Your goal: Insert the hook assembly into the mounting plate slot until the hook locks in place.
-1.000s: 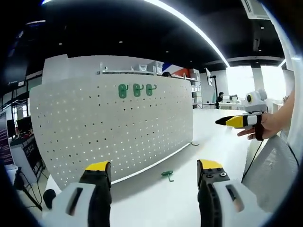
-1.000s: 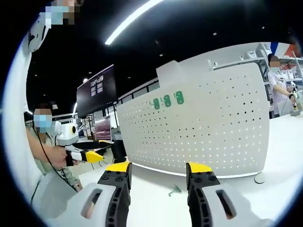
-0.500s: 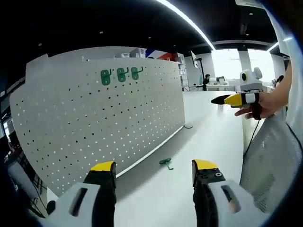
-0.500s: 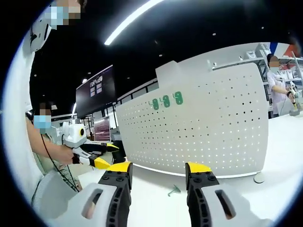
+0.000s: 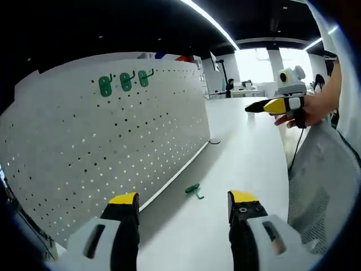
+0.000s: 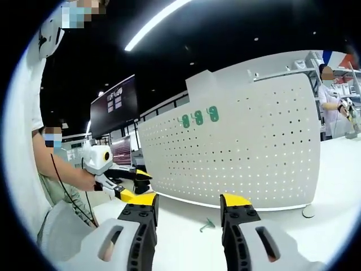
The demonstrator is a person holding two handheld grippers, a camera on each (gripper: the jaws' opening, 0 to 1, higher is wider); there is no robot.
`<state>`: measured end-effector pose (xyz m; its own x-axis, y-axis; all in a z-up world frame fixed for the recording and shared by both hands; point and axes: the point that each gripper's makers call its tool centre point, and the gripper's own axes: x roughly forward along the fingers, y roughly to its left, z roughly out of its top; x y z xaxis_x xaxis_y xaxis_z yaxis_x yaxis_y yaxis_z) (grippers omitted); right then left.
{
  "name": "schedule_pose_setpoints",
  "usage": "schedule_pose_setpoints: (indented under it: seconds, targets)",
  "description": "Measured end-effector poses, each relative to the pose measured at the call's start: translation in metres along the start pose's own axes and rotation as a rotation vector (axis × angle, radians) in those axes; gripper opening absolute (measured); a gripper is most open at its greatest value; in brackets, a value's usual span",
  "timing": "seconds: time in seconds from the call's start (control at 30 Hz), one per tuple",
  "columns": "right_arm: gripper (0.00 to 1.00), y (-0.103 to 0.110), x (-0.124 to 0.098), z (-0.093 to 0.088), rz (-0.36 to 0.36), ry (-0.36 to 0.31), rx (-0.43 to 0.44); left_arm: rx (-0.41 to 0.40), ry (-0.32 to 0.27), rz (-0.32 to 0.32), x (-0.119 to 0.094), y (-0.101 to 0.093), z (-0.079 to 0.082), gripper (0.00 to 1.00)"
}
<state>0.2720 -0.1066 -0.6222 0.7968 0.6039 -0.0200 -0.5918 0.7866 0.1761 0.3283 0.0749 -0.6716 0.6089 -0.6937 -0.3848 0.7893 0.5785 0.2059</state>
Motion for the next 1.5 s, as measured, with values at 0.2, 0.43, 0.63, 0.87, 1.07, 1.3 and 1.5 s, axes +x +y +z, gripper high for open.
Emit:
schedule_pose_setpoints:
  seconds: [0.2,0.43,0.63,0.87,1.07,1.3,1.5]
  targets:
    - [0.42,-0.001,0.0,-0.001,-0.007,0.001,0.008,-0.01,0.021,-0.045,0.012,0.0,-0.002,0.68]
    - [0.41,-0.003,-0.001,-0.001,-0.013,0.003,0.01,0.046,0.078,-0.108,0.027,0.001,-0.009,0.67]
    - [0.41,-0.003,0.0,-0.002,-0.012,0.009,0.011,0.063,0.086,-0.148,0.034,0.005,-0.007,0.65]
    - [0.4,-0.004,-0.001,-0.003,-0.011,0.009,0.016,0.127,0.118,-0.176,0.046,0.012,-0.009,0.62]
    - [0.4,-0.005,-0.001,-0.003,-0.015,0.01,0.024,0.188,0.151,-0.215,0.057,0.012,-0.011,0.58]
    - [0.39,-0.004,-0.001,-0.005,-0.012,0.015,0.036,0.22,0.179,-0.279,0.069,0.005,-0.014,0.53]
    - [0.39,-0.004,-0.001,-0.006,-0.014,0.021,0.041,0.299,0.216,-0.322,0.082,0.002,-0.022,0.49]
